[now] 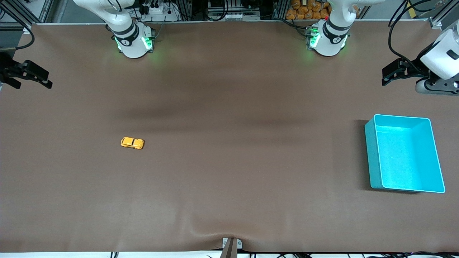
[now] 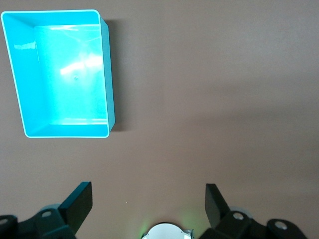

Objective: Wind and store yellow beetle car
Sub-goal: 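Move the right gripper over the yellow beetle car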

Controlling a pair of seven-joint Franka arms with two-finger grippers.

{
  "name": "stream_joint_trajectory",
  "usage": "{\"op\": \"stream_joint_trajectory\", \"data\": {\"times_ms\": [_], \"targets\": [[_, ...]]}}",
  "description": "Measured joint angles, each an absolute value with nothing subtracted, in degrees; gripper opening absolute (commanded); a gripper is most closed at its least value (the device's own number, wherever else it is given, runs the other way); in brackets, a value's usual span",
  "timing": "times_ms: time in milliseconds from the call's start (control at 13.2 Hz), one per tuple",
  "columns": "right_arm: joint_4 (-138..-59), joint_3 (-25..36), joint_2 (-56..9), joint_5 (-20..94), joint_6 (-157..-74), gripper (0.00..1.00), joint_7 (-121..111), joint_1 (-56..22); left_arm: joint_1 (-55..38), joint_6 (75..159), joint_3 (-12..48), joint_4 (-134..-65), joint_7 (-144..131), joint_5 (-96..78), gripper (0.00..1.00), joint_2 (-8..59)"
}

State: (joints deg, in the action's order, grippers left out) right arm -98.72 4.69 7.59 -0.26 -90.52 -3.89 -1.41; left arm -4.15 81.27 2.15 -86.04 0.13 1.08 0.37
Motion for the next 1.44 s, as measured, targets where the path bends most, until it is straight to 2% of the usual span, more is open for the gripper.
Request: {"op": "stream_joint_trajectory", "data": {"times_ms": [378,831,1057,1435], "targets": [[-101.2,1.1,7.4,-0.2,-90.9,1.00,-4.5,-4.5,-4.1,81.3,2.1,-86.0,0.1,1.1,1.00,0.4],[-103.9,0.8,4.7,-0.2,-92.3,1.00,-13.1,-7.5,-4.0,81.3,2.1,-86.0,0.0,1.1,1.00,0.4],[-110.2,0.8,3.2,-0.2,-100.0,1.00,-21.2,-8.0,-4.0,81.3,2.1,-86.0,0.0,1.1,1.00,0.4],[-122.1,0.8,-1.0,-1.2,-120.4,1.00,-50.4,-8.3,-4.0,81.3,2.1,-86.1,0.0,1.1,1.00,0.4]]}}
